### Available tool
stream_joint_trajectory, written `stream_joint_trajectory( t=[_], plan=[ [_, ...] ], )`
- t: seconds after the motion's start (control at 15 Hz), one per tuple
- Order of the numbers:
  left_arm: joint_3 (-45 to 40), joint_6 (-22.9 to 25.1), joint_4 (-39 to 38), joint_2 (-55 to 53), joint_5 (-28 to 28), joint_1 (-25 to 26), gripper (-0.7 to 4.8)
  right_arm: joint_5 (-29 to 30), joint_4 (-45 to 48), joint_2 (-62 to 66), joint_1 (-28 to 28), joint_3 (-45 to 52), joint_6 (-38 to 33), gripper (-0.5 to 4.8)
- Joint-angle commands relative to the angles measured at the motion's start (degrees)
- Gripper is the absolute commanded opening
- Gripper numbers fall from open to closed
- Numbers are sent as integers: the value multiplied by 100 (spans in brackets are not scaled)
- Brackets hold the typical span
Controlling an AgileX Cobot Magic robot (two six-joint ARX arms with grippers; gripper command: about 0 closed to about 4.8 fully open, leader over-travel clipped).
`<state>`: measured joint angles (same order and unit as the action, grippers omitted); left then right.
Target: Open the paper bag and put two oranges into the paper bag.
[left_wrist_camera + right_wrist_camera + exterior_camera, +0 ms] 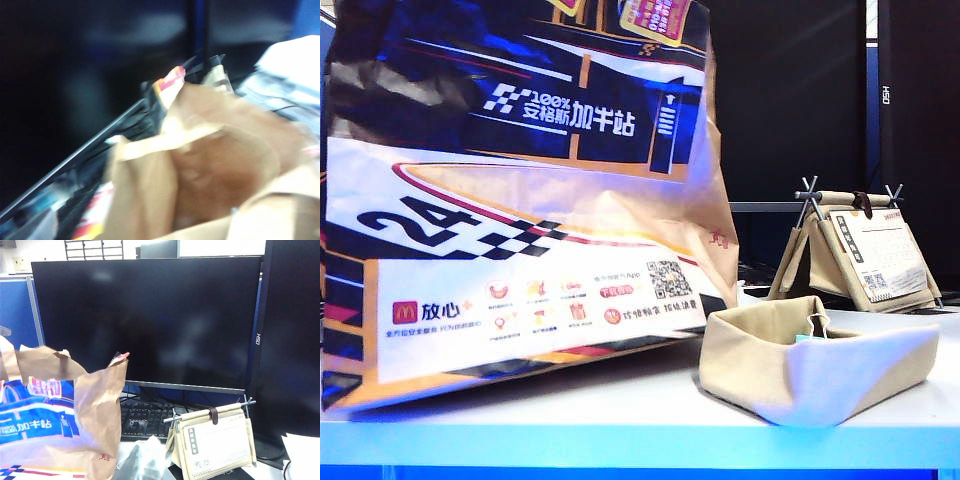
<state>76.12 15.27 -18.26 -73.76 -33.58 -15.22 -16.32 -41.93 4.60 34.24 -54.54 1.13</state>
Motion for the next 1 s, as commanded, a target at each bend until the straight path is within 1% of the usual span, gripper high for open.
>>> stream_joint_trajectory(
  t=[0.07, 0.2, 0.27, 0.33, 0.53, 0.67, 0.8, 1.0],
  plan=[
    [28, -680, -7, 37, -929, -2, 479, -7, 114, 7, 0, -20, -11, -6],
    [28, -872, -149, 39, -1333, -4, 479, -7, 144, 7, 0, -20, -11, -6],
    [28, -990, -315, 44, -1915, -4, 479, -7, 151, 7, 2, -20, -92, -6],
    [28, -997, -424, 50, -1980, -4, 479, -7, 151, 7, 2, -20, -114, -6],
    [28, -907, -675, 72, -1899, -2, 479, -4, 151, 7, 2, -20, -177, -6],
    [37, -887, -634, 190, -1810, -2, 479, -4, 149, 7, 2, -20, -267, -6],
    [50, -684, -597, 334, -1335, -2, 479, 107, 149, 7, 2, -20, -291, -6],
    [352, -669, -706, 385, -1016, 0, 479, 133, 146, 7, 2, -20, -385, -6]
  ],
)
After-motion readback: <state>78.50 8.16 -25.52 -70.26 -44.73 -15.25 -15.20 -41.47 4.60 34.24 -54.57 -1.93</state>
